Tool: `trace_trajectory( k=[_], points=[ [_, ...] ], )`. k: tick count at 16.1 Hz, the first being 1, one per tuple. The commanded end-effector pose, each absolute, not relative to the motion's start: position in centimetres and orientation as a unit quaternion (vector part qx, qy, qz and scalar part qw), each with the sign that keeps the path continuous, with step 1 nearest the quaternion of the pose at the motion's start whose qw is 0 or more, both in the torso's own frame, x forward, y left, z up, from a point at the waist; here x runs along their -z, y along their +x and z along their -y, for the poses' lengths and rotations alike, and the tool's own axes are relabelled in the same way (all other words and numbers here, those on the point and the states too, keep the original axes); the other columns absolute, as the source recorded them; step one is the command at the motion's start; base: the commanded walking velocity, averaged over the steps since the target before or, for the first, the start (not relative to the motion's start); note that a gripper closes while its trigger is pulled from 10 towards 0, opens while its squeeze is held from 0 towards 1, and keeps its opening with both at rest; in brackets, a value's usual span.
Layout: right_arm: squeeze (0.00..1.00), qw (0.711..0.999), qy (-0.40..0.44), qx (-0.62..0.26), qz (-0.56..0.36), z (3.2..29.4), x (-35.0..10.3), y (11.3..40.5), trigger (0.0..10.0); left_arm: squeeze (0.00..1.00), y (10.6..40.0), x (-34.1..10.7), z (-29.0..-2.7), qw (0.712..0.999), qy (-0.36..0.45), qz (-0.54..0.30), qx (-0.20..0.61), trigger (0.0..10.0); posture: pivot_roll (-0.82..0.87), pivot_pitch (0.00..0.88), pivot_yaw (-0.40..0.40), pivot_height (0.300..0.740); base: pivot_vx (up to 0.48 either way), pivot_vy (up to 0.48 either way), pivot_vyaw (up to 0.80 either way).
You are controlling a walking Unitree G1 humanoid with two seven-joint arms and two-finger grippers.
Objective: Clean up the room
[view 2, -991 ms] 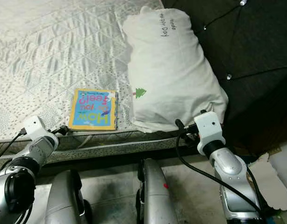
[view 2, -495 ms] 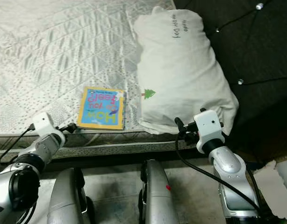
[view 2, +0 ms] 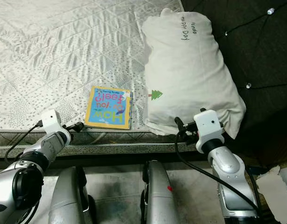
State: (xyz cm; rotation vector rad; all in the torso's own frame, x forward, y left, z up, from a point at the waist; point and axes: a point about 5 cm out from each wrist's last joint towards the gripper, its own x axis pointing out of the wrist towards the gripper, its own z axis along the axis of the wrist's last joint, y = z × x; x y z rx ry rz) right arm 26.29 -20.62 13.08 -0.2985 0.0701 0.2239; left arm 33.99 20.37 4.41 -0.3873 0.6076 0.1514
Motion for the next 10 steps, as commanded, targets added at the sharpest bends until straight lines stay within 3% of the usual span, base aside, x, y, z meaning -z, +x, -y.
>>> trace_trajectory(
  k=[1, 5, 10],
  points=[
    [0.00, 0.982, -0.151, -0.108, -0.037, 20.8, -13.1, 26.1, 10.0, 0.00, 34.4, -4.5, -17.6, 0.931, -0.197, -0.308, -0.020, 10.0, -0.28, 0.199, -0.115, 0.577, 0.000, 0.000, 0.00],
    [0.00, 0.982, -0.152, -0.106, -0.035, 20.9, -13.1, 26.2, 10.0, 0.00, 34.8, -5.0, -18.2, 0.933, -0.193, -0.302, -0.024, 10.0, -0.29, 0.198, -0.113, 0.577, 0.000, 0.000, 0.00],
    [0.00, 0.982, -0.152, -0.104, -0.035, 20.9, -13.1, 26.1, 10.0, 0.00, 35.3, -5.7, -16.9, 0.937, -0.178, -0.299, 0.020, 10.0, -0.29, 0.197, -0.109, 0.577, 0.000, 0.000, 0.00]
  ],
)
